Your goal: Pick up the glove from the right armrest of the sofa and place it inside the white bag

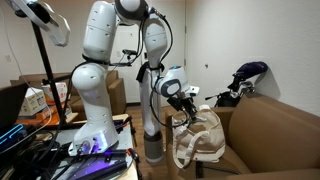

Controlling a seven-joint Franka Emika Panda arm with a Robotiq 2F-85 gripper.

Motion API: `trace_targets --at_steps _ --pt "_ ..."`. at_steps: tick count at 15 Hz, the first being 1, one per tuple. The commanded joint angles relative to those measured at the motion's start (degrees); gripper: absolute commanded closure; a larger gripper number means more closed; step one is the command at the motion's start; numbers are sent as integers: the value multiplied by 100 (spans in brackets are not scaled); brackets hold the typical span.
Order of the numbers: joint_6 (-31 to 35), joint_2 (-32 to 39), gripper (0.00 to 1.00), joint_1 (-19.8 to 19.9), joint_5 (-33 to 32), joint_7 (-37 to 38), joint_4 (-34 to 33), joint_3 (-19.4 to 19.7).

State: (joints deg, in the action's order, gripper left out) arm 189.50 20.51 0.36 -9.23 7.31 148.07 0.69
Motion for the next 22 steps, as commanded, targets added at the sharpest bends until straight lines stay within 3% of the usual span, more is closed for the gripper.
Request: trace_targets --at_steps 1,2,3,5,11,12,13,14,15,16,18,20,22 --pt "416 704 93 350 100 -464 -350 -246" --pt "440 797 91 403 112 -466 -423 -287" --pt "409 842 67 524 110 -431 -466 -396" --pt "367 857 61 588 149 -419 -490 -411" --pt "-572 107 23 587 585 -160 -361 -465" --pt "-803 -127 16 161 780 -149 -339 -72" --pt "-1020 -310 10 37 855 -141 -340 24" --pt "-1345 -557 3 -386 870 -96 -356 445" --pt "-1650 -748 1 -782 741 27 -394 877" --pt "-2075 -944 0 -1230 215 459 -453 1462" --pt "-3038 -1130 0 -1813 -724 1133 -565 2164" --pt "-4067 -1367 0 -1381 -1157 1410 -679 1641" --pt "-4935 -1642 0 -1163 -974 1521 -802 1209"
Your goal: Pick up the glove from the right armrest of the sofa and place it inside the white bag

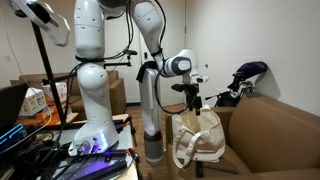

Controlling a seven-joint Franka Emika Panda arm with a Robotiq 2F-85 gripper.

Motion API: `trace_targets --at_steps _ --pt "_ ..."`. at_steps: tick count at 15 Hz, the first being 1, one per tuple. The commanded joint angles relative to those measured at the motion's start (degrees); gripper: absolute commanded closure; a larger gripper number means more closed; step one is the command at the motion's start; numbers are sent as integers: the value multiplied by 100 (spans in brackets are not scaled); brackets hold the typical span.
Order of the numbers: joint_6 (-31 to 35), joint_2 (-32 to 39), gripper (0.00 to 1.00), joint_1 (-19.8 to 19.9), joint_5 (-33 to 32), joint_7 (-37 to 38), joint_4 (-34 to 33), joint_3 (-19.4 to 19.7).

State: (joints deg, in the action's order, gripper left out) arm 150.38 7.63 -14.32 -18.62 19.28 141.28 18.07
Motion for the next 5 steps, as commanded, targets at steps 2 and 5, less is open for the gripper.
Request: trace_targets --at_steps 2,5 --pt "-816 -206 0 587 -7 187 -110 -775" --pt "-1207 -348 0 642 69 247 -167 -988"
